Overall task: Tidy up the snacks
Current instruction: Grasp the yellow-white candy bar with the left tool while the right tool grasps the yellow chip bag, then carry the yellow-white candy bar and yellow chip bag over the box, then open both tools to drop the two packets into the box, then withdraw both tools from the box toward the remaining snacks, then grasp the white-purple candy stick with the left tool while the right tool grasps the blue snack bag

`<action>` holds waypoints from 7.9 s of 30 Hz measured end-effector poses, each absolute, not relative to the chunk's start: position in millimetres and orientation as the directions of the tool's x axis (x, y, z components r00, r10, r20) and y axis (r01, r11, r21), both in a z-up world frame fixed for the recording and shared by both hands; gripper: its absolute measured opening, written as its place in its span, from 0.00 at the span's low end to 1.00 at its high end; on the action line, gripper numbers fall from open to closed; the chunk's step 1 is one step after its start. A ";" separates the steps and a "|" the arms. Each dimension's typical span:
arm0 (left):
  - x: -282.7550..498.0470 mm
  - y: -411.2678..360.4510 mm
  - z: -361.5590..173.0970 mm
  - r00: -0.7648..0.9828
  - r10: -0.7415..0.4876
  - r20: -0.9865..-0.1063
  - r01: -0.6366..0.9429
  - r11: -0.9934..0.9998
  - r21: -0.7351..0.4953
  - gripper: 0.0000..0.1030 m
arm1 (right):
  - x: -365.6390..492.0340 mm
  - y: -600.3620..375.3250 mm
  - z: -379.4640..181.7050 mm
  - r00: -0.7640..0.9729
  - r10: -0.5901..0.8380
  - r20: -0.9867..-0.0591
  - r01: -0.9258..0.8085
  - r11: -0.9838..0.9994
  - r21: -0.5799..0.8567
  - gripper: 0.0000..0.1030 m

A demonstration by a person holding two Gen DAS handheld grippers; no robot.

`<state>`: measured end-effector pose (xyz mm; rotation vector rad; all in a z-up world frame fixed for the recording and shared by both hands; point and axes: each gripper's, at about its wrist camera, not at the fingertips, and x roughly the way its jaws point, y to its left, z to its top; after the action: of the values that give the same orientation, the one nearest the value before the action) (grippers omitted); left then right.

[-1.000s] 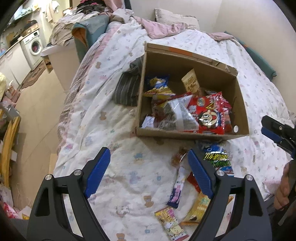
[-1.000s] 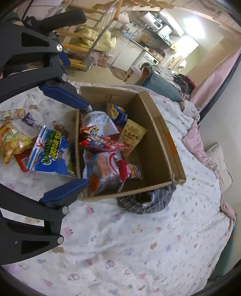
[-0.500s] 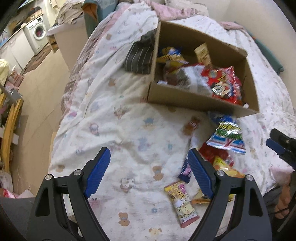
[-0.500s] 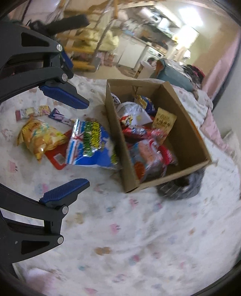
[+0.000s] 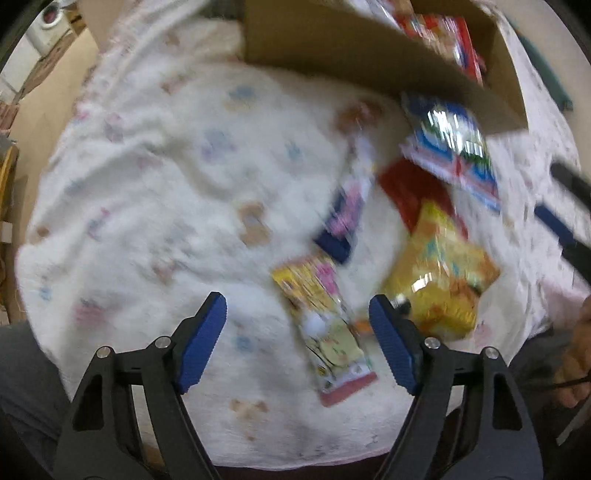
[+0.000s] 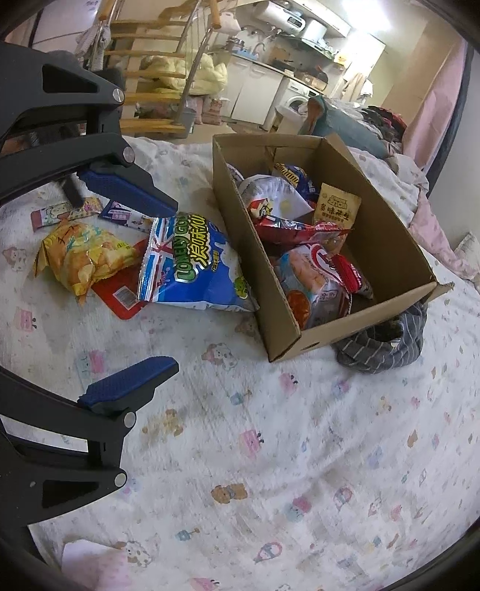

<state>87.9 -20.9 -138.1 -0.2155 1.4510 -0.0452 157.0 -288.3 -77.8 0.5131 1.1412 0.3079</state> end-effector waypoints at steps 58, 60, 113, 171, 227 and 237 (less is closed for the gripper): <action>117.8 -3.8 -41.4 0.428 -0.094 -0.899 -0.075 0.987 -0.139 0.23 | 144.5 -247.4 -39.4 0.317 0.611 -0.725 -0.287 0.790 0.541 0.44; 127.1 -1.7 -27.7 0.452 -0.094 -0.887 -0.075 0.987 -0.142 0.23 | 152.8 -254.2 -30.7 0.355 0.612 -0.707 -0.279 0.791 0.544 0.44; 287.2 -35.0 -50.4 0.475 -0.029 -0.879 0.078 0.997 0.009 0.24 | 336.1 -253.9 -54.4 0.473 0.494 -0.730 -0.142 0.860 0.490 0.67; 208.4 1.3 -9.8 0.547 -0.040 -0.836 -0.016 0.998 -0.058 0.62 | 239.1 -306.1 -11.0 0.595 0.416 -0.687 -0.054 0.874 0.483 0.74; 157.0 -17.2 -86.9 0.214 -0.179 -0.960 0.083 0.983 -0.164 0.13 | 199.8 -241.4 -100.6 0.277 0.448 -0.850 -0.045 0.890 0.454 0.95; 152.7 11.2 -80.2 0.259 -0.164 -0.952 0.063 0.986 -0.152 0.14 | 231.9 -190.9 -137.0 0.205 0.328 -0.922 -0.019 0.943 0.331 0.95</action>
<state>152.7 11.2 -80.2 -0.0895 1.3000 -0.1538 231.9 -190.9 -137.0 0.2706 1.3477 0.2455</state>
